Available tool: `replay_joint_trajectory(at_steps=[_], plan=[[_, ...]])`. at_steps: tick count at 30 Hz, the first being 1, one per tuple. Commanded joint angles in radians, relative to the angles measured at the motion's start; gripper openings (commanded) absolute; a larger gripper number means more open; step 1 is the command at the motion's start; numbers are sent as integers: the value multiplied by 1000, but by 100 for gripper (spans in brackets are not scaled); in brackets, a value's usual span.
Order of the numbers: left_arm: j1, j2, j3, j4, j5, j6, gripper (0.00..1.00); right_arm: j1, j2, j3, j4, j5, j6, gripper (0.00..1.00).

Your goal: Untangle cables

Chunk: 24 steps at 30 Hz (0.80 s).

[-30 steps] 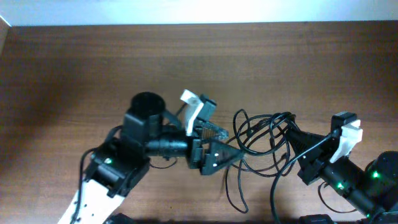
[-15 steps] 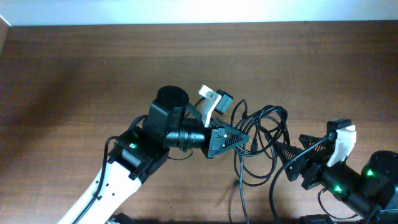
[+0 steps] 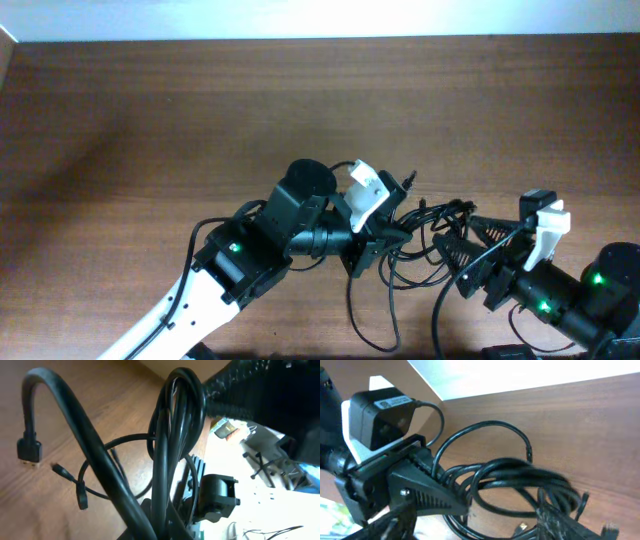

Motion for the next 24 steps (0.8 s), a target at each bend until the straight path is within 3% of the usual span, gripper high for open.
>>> replay_joint_trajectory(at_steps=[1,2,3,6,7,12,13,14,15,18,24], plan=[[-5,-5,5,18,40,86,0,-4,-3,2,3,8,5,56],[-5,-5,5,43,84,85,0,-4,-3,2,3,-3,5,46],[-5,-5,5,60,95,80,0,-4,-3,2,3,-30,5,45],[-5,-5,5,104,161,52,0,-4,-3,2,3,-56,-5,46],[-5,-5,5,119,184,48,0,-4,-3,2,4,-71,-5,51],[-35,-5,5,146,184,30,0,-4,0,2,4,-79,-5,51],[-55,-5,5,162,183,30,0,-4,7,2,3,-79,-5,44],[-61,-5,5,168,165,30,0,-4,13,2,3,-79,-5,14],[-61,-5,5,163,127,25,0,-4,19,2,-1,-79,-5,4],[-55,-5,5,89,-164,-134,0,-4,19,2,-34,-79,-5,4],[63,-5,5,-27,-234,-191,0,-4,19,2,-45,-113,-6,4]])
